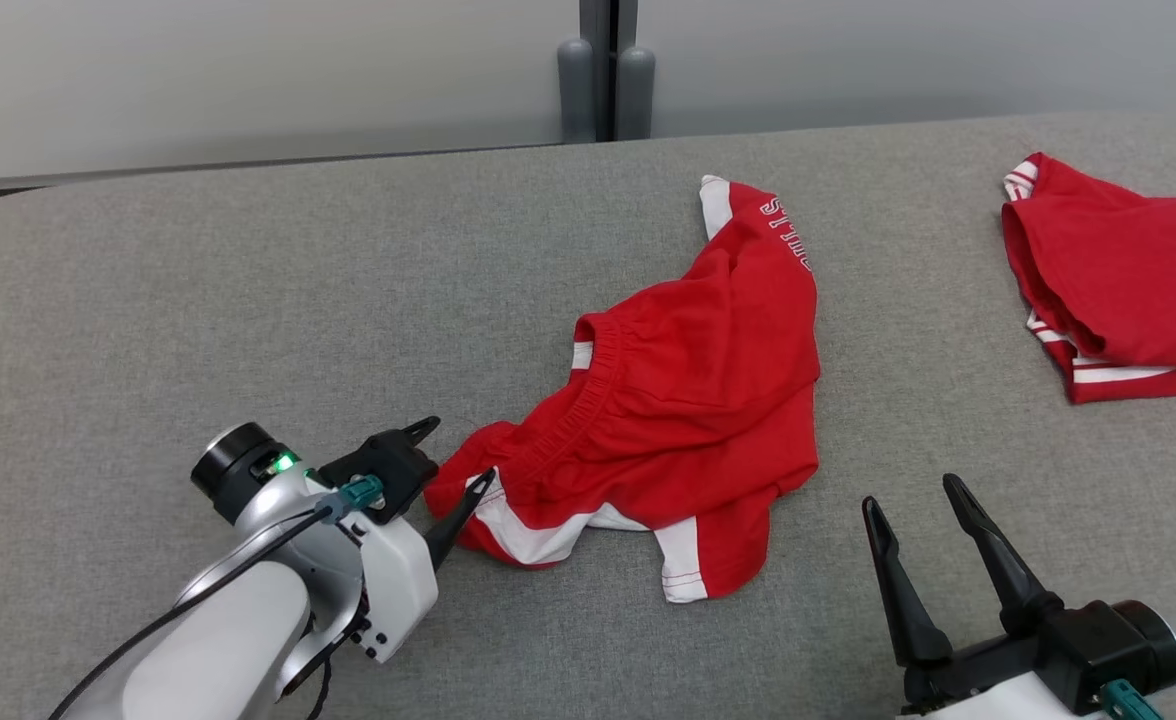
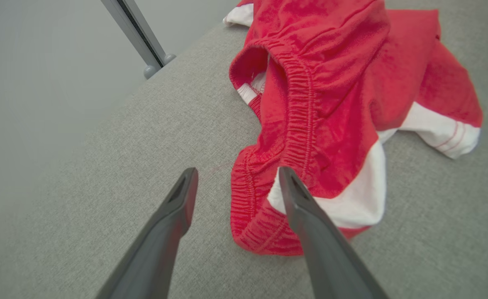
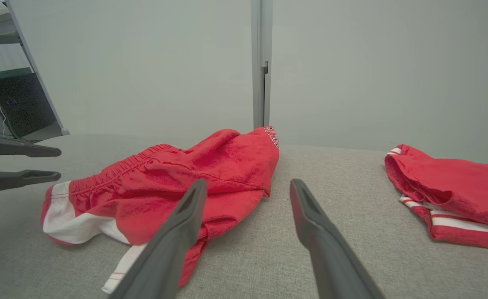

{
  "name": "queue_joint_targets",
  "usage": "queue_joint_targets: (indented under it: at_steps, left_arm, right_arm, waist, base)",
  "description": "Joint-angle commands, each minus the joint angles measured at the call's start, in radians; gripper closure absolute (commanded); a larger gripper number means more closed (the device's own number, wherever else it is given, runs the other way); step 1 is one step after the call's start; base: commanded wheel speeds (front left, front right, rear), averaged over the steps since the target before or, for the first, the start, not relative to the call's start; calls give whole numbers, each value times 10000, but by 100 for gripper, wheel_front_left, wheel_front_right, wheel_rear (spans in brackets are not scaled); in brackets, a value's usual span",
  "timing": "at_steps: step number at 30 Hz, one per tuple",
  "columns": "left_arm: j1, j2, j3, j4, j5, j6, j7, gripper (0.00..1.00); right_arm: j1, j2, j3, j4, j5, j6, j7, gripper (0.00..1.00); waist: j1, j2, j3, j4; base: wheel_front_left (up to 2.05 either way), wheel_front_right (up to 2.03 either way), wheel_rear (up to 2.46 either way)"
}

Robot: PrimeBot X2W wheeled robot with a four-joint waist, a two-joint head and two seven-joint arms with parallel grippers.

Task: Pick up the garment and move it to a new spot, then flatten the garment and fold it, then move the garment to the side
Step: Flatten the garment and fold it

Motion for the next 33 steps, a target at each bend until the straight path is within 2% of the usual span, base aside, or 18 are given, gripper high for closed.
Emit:
queue_joint_targets:
  at_steps: [1,6,12,13,14,17,18,21,25,33]
  left_arm:
    - [-361,89,-260,4,-232,-6,170,0]
    - [-1008,439,-1242,-229,-1117,-7,998,0]
    - [-1221,1014,-1651,-765,-1588,-8,1633,0]
    - [-1200,1084,-1695,-886,-1640,-8,1713,5]
    - [-1196,1219,-1807,-1084,-1809,-8,1913,45]
    - [-1133,1398,-1951,-1295,-2133,-9,2238,78]
    - [-1141,1457,-1982,-1364,-2198,-9,2306,99]
    - [-1142,1555,-1951,-1571,-2348,-9,2242,100]
    - [-997,1566,-1693,-1813,-2756,-9,1905,100]
    - [-1329,1870,-1138,-2470,-3747,-9,1435,100]
  right_arm:
    - [-143,-90,3,-44,-31,-5,-5,0]
    - [-366,-185,28,-72,-26,-5,-5,0]
    - [-602,-185,-69,-122,-72,-5,-5,0]
    - [-636,-171,-99,-132,-72,-5,-5,0]
    - [-658,-140,-110,-127,-62,-5,-5,0]
    - [-679,-78,-117,-114,-40,-5,-5,0]
    - [-696,-66,-104,-108,-43,-5,-5,0]
    - [-721,9,-41,-112,-21,-5,-5,0]
    - [-557,-14,679,146,694,-5,-5,0]
    - [-1422,-1366,5004,1733,4878,-3,-7,0]
  waist:
    - [0,0,374,-66]
    - [0,0,745,-163]
    - [0,0,873,-293]
    - [0,0,880,-313]
    - [0,0,897,-357]
    - [0,0,916,-440]
    - [0,0,922,-468]
    - [0,0,919,-528]
    - [0,0,893,-502]
    - [0,0,1252,-313]
  base:
    - [0,0,0]
    - [0,0,0]
    - [0,0,0]
    - [0,0,0]
    - [0,0,0]
    - [0,0,0]
    - [0,0,0]
    - [0,0,0]
    - [0,0,0]
    - [0,0,0]
